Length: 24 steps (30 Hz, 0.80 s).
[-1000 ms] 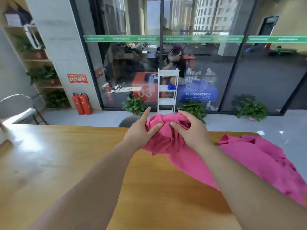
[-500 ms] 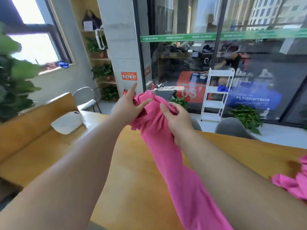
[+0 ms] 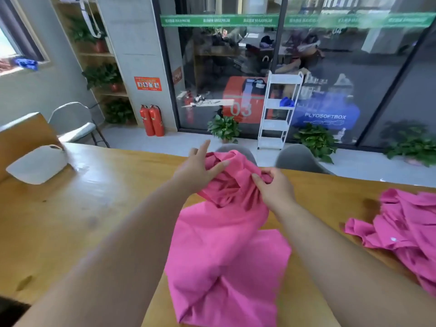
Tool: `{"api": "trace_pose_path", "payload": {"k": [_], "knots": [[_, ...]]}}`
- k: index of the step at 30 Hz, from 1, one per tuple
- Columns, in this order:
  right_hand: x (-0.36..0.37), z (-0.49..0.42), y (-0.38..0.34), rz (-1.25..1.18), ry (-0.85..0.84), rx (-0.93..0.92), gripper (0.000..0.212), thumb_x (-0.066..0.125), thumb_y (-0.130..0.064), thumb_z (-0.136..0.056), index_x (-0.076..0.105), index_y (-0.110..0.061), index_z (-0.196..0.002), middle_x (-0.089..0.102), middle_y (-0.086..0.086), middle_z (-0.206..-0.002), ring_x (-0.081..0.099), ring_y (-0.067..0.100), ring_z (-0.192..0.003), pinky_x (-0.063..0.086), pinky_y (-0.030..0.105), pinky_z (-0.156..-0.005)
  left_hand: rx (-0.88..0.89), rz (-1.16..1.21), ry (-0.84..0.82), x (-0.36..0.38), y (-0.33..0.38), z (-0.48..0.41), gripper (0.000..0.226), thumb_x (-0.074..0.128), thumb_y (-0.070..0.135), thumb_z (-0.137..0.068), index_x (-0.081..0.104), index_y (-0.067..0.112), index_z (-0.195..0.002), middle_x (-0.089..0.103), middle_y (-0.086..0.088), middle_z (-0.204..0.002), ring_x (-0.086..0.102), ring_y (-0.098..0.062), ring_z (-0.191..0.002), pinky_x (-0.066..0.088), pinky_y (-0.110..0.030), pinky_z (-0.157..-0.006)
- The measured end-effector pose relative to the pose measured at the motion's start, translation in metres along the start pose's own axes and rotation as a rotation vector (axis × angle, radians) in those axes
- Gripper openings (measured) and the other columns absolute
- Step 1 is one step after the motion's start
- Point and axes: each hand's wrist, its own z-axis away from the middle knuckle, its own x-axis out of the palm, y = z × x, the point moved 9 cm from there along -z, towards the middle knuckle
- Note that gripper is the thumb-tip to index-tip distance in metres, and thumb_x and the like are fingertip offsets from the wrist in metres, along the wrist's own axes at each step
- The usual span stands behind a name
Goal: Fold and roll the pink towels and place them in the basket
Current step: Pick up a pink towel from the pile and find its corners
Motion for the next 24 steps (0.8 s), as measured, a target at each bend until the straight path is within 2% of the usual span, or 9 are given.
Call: {"api": "trace_pose_path", "payload": {"k": [3,7,9,11,13,14,17,21,24], "knots": [[-0.005,0.000,0.114,0.334,-0.218,0.165,0.039,0.071,-0.046,-0.097,0.064,-0.029,-0.131,0.073,-0.007,-0.124,0.066,0.023,-0.120,0.049,0.031,-0.092,-0.036,-0.045,-0.193,0.118,-0.021,0.024,0.106,0.036,0.096,-0.079,0.010,0.040,-0.166,0.031,-0.009,-0.160,0.043,-0.038,-0.143,0.044,-0.055,-0.111],[0.001,0.029,0.241,0.496,-0.518,0.379,0.060,0.073,-0.045,-0.093,0.053,-0.031,-0.147,0.069,-0.002,-0.136,0.065,0.022,-0.124,0.051,0.034,-0.104,-0.002,-0.225,-0.512,0.254,-0.044,0.086,0.095,0.047,0.077,-0.095,-0.003,0.040,-0.166,0.009,-0.008,-0.174,0.016,-0.040,-0.158,0.030,-0.063,-0.121],[-0.004,0.039,0.264,0.512,-0.496,0.398,0.073,0.073,-0.049,-0.090,0.042,-0.037,-0.155,0.059,0.007,-0.139,0.059,0.029,-0.128,0.049,0.039,-0.108,-0.001,-0.331,-0.578,0.291,-0.053,0.111,0.098,0.050,0.075,-0.095,-0.011,0.044,-0.165,-0.003,-0.005,-0.176,0.007,-0.039,-0.160,0.024,-0.067,-0.122],[-0.011,0.040,0.269,0.628,-0.437,0.353,0.086,0.072,-0.054,-0.091,0.024,-0.046,-0.162,0.035,0.013,-0.157,0.043,0.037,-0.141,0.044,0.044,-0.113,-0.007,-0.401,-0.577,0.308,-0.058,0.121,0.104,0.054,0.075,-0.091,-0.016,0.045,-0.163,-0.007,-0.004,-0.176,0.000,-0.038,-0.161,0.019,-0.069,-0.123],[-0.010,0.038,0.261,0.681,-0.408,0.208,0.096,0.075,-0.049,-0.092,0.012,-0.049,-0.164,0.012,0.007,-0.171,0.026,0.037,-0.152,0.040,0.047,-0.118,0.006,-0.432,-0.575,0.314,-0.061,0.124,0.111,0.058,0.074,-0.087,-0.019,0.047,-0.162,-0.009,-0.004,-0.176,-0.004,-0.037,-0.161,0.016,-0.068,-0.125],[-0.005,0.036,0.256,0.683,-0.410,0.119,0.097,0.075,-0.044,-0.092,0.011,-0.050,-0.164,0.010,0.003,-0.173,0.024,0.034,-0.153,0.039,0.047,-0.119,0.019,-0.447,-0.577,0.315,-0.064,0.123,0.114,0.060,0.074,-0.086,-0.021,0.048,-0.161,-0.009,-0.003,-0.176,-0.006,-0.036,-0.162,0.016,-0.066,-0.125],[0.014,0.035,0.251,0.663,-0.481,-0.035,0.087,0.071,-0.032,-0.096,0.020,-0.053,-0.162,0.019,-0.008,-0.171,0.030,0.025,-0.150,0.043,0.043,-0.115,0.044,-0.478,-0.580,0.312,-0.074,0.119,0.121,0.066,0.074,-0.082,-0.023,0.049,-0.160,-0.010,0.000,-0.176,-0.006,-0.034,-0.162,0.016,-0.063,-0.127],[0.031,0.037,0.249,0.616,-0.472,-0.012,0.078,0.069,-0.033,-0.097,0.026,-0.054,-0.159,0.042,-0.011,-0.155,0.042,0.020,-0.140,0.049,0.042,-0.107,0.048,-0.507,-0.580,0.302,-0.094,0.113,0.125,0.072,0.072,-0.080,-0.021,0.049,-0.161,-0.010,0.002,-0.176,-0.007,-0.031,-0.163,0.014,-0.060,-0.128],[0.048,0.038,0.236,0.589,-0.463,-0.014,0.069,0.070,-0.039,-0.097,0.036,-0.054,-0.155,0.055,-0.016,-0.137,0.051,0.016,-0.126,0.052,0.037,-0.094,0.061,-0.535,-0.617,0.285,-0.116,0.105,0.124,0.074,0.071,-0.080,-0.016,0.048,-0.162,-0.010,0.004,-0.176,-0.007,-0.029,-0.163,0.013,-0.058,-0.129]]}}
